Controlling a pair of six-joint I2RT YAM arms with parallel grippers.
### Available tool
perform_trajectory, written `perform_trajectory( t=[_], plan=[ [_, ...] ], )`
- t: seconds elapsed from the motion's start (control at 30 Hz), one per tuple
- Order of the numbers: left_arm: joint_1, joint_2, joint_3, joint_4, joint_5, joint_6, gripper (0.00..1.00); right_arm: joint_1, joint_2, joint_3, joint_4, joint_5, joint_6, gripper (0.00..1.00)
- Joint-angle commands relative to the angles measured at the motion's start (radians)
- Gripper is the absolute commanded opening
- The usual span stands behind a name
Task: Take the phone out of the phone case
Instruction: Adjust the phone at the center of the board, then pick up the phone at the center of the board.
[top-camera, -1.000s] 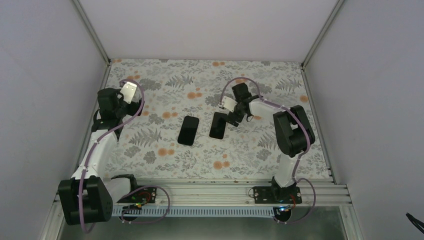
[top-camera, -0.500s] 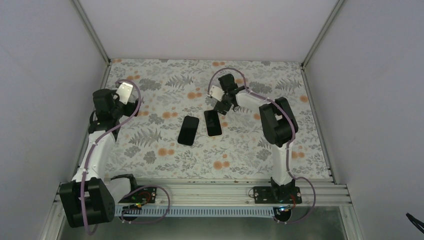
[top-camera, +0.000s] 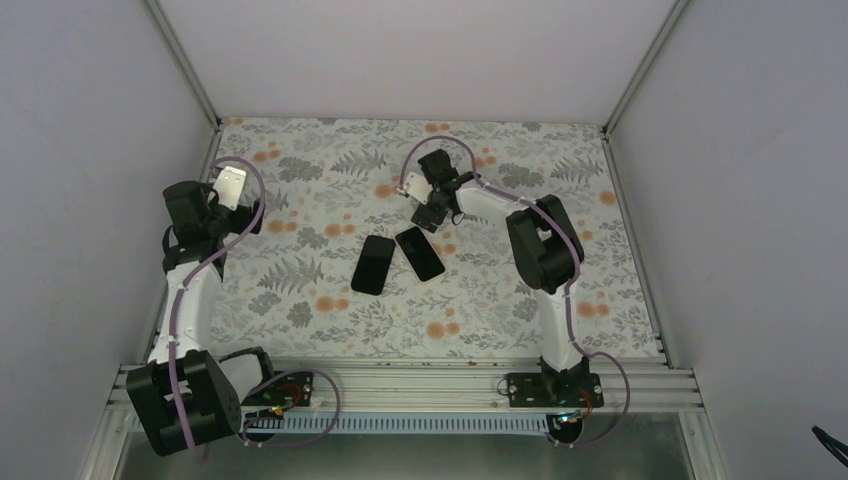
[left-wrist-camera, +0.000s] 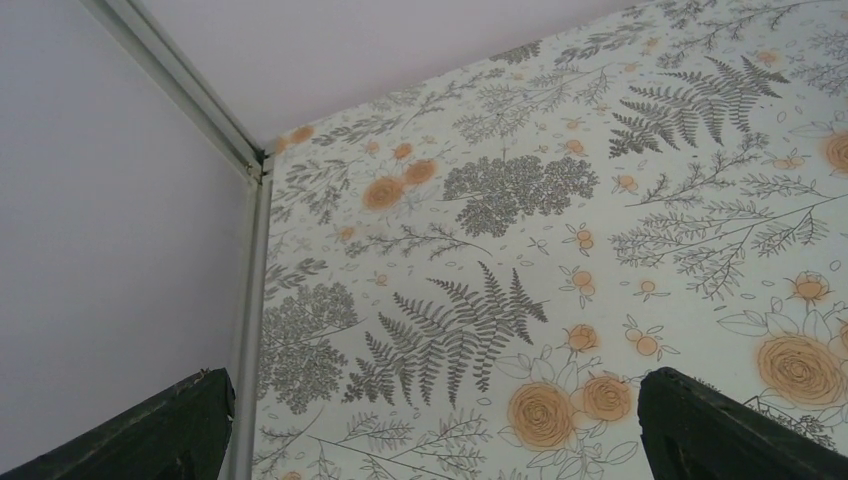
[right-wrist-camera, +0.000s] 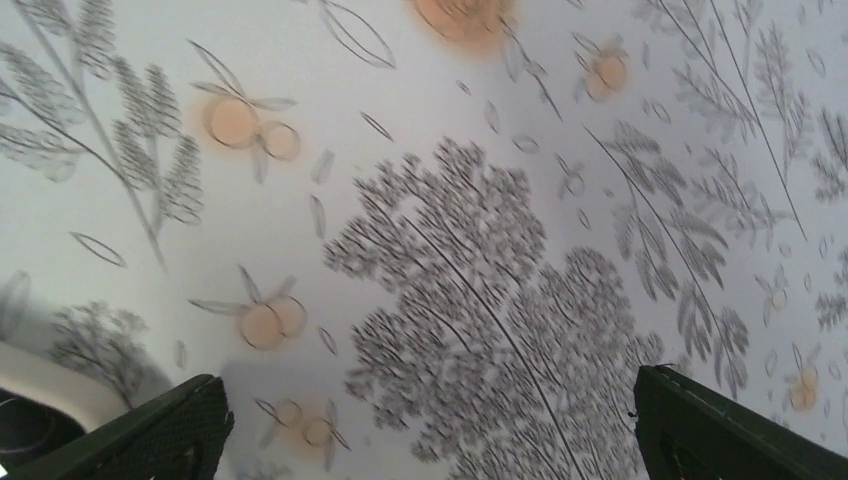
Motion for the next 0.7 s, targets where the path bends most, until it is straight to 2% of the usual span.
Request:
perform_trajectory(
  t=[0.0,0.1,0.23,0.37,0.67],
  plan=[
    [0.034,0.010,0.035,0.000,0.070,0.026,1.00,-0.045,-0.093,0.046,-0.099,-0.028,0.114,1.00],
    [0.056,0.018,0.036,0.004,0.088,0.032,1.00,-0.010,-0.161,0.030,-0.241,-0.181,0.098,1.00],
    [0.089,0.046,0.047,0.000,0.131,0.022,1.00,0.104,-0.221,-0.081,-0.304,-0.185,0.094,1.00],
    [0.108,0.075,0.065,-0.012,0.162,0.002,1.00,0.168,-0.239,-0.135,-0.283,-0.182,0.127,1.00],
    [0.124,0.063,0.055,-0.017,0.159,0.009,1.00,0.282,-0.253,-0.352,-0.010,0.121,0.076,1.00]
  ],
)
